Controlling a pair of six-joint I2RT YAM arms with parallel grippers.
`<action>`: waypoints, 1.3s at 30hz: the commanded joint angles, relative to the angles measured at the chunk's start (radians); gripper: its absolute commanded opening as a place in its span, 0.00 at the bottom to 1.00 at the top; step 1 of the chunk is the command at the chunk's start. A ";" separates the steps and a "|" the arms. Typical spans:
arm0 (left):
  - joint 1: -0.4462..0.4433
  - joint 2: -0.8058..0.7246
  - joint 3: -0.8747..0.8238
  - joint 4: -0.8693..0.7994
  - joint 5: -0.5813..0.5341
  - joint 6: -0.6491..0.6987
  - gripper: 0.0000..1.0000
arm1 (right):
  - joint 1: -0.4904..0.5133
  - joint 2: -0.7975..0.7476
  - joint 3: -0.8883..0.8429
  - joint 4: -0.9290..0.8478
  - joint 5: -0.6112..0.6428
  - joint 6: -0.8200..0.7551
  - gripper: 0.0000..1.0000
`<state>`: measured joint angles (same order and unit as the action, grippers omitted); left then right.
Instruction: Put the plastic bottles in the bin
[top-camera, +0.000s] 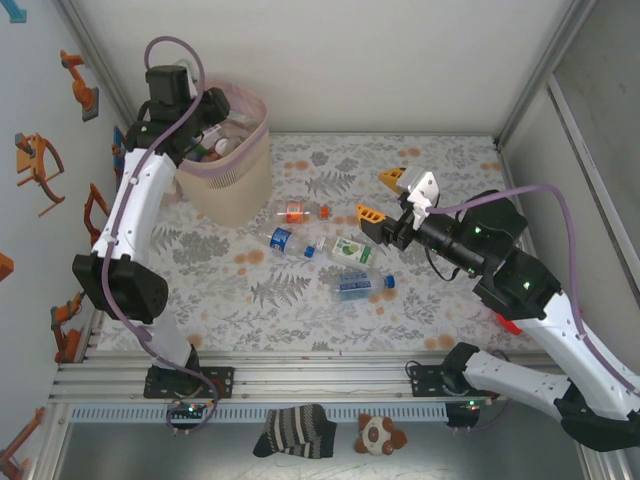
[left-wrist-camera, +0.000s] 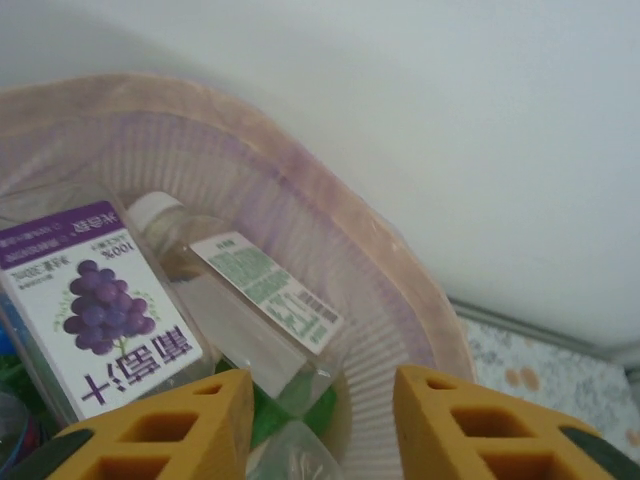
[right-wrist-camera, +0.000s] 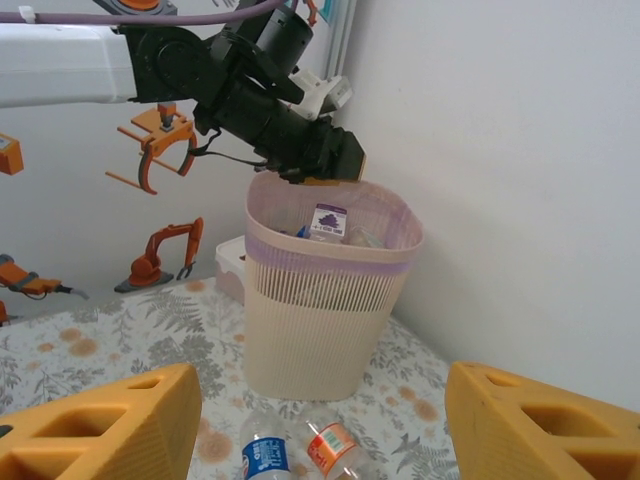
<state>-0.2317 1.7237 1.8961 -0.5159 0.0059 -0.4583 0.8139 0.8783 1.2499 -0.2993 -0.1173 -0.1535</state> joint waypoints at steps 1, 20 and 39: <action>-0.018 -0.045 -0.054 0.036 0.042 0.138 0.44 | 0.001 -0.008 0.023 -0.001 0.020 0.015 0.65; -0.217 -0.229 -0.463 0.222 0.538 0.740 0.63 | 0.000 -0.021 0.026 -0.029 0.044 -0.010 0.65; -0.539 -0.105 -0.686 0.242 0.527 0.847 0.61 | 0.001 -0.005 0.060 -0.044 0.037 -0.011 0.65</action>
<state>-0.7307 1.5841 1.2152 -0.2626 0.5388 0.3538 0.8139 0.8768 1.2736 -0.3473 -0.0879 -0.1577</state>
